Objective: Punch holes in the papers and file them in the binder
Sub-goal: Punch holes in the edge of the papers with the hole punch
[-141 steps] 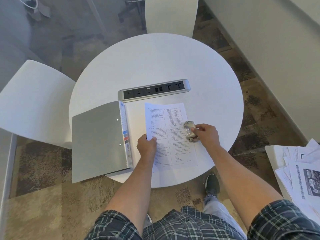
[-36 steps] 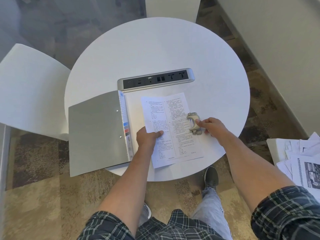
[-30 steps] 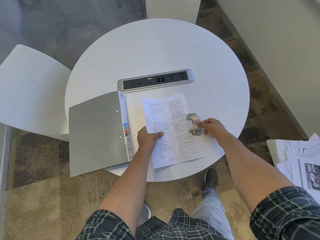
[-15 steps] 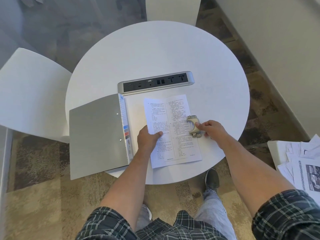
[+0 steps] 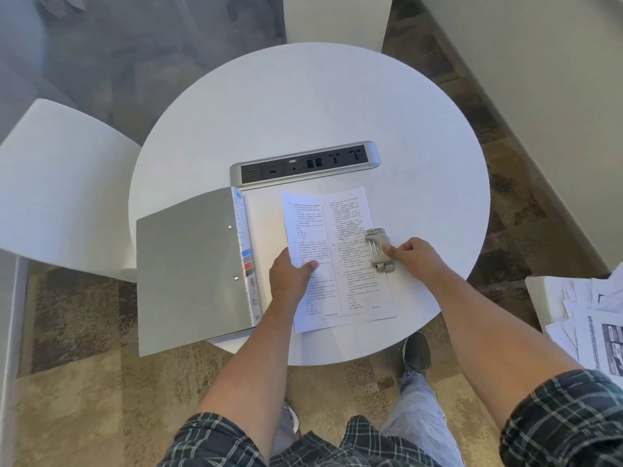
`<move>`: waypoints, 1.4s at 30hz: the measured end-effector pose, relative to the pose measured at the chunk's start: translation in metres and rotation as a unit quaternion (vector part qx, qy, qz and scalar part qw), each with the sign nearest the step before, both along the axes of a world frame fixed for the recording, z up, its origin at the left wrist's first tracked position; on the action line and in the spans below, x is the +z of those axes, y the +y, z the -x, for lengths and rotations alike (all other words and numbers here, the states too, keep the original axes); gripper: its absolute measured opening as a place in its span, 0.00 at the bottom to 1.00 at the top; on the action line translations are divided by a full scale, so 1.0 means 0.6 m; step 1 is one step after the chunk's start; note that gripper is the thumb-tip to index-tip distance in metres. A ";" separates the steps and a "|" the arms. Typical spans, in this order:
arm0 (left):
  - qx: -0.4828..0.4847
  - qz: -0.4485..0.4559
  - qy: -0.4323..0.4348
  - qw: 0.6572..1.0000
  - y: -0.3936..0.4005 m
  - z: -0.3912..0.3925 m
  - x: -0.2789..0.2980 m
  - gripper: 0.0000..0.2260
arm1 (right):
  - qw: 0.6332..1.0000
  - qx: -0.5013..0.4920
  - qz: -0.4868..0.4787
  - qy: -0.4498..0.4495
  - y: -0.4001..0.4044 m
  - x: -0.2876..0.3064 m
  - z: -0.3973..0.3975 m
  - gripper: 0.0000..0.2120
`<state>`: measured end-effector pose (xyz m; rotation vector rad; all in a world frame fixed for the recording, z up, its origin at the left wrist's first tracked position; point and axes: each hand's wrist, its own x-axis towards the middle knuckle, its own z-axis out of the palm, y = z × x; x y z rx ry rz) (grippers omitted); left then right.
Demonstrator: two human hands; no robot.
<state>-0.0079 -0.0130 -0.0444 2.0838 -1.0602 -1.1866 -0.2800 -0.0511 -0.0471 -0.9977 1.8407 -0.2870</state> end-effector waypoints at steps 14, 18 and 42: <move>-0.005 0.014 0.021 1.000 0.008 0.005 0.019 0.14 | 0.993 0.051 0.048 0.090 0.025 0.029 -0.024 0.23; 0.010 0.013 0.016 1.000 0.013 0.007 0.015 0.13 | 0.995 0.024 0.077 0.065 0.029 0.022 -0.024 0.18; 0.015 -0.017 0.025 0.999 -0.002 0.079 0.026 0.10 | 0.934 -0.035 0.163 0.317 0.022 0.044 0.045 0.19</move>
